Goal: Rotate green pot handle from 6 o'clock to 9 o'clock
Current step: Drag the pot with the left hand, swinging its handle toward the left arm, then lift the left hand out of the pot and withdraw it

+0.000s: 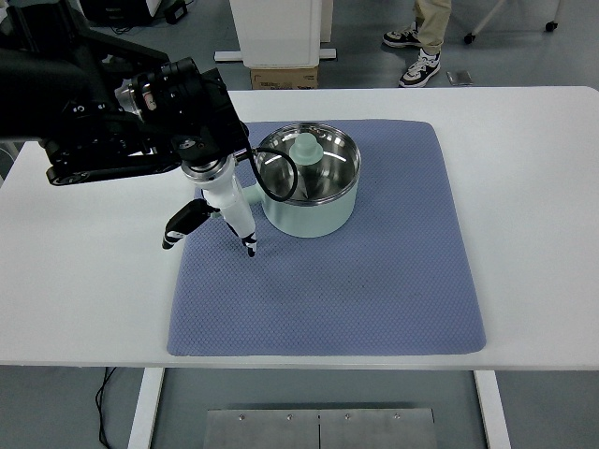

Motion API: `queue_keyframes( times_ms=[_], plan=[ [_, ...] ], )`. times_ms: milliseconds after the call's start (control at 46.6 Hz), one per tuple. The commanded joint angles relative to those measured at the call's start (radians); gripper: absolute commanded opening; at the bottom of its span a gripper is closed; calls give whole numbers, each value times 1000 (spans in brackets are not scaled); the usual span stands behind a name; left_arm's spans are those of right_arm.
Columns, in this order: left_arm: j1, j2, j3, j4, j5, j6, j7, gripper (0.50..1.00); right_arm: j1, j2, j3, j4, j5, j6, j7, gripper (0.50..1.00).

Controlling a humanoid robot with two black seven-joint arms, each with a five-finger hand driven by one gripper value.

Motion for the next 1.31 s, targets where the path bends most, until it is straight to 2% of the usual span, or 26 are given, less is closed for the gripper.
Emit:
queue_keyframes(
  times_ms=[0,343,923,1181,1288],
  plan=[
    [1,0,21,10,2,6,0,1000,0,0,0,0,0,0,0,1000],
    [1,0,73,40,3,46,1,1000,0,0,0,0,0,0,0,1000],
    [4,-2,130,99,22,97,44,1000,0,0,0,0,0,0,0,1000],
    [0,-2,133,82,17,98,40,1000,0,0,0,0,0,0,1,1000],
    [-17,-2,123,30,17,95,37,1000,0,0,0,0,0,0,1,1000]
  ],
)
